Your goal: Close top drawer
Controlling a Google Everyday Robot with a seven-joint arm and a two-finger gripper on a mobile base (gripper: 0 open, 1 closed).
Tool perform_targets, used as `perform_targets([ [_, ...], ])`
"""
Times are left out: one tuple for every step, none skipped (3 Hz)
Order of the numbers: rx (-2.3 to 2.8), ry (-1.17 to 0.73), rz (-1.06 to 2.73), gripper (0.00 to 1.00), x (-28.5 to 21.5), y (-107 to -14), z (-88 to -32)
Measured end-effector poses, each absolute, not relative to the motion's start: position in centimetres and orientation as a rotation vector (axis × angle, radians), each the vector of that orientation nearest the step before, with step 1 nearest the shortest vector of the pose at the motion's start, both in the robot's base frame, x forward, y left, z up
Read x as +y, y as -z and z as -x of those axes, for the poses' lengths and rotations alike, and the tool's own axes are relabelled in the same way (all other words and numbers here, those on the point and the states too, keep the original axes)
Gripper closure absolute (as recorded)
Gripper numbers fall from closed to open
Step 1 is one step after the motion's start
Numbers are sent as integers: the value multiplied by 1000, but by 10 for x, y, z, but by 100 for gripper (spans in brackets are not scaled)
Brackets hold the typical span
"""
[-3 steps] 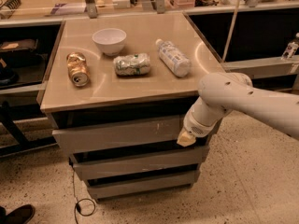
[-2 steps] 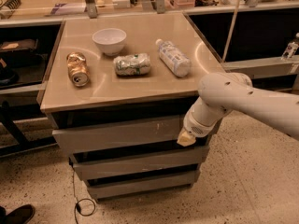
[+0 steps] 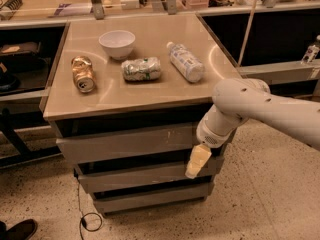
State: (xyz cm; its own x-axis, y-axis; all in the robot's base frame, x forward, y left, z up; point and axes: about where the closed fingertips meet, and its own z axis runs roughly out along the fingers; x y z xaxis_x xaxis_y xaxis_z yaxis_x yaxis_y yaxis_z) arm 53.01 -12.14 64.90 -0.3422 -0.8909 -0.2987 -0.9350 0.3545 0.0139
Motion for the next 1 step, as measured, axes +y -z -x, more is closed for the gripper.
perform_targets([
  [2378, -267, 1638, 0, -121, -649, -530],
])
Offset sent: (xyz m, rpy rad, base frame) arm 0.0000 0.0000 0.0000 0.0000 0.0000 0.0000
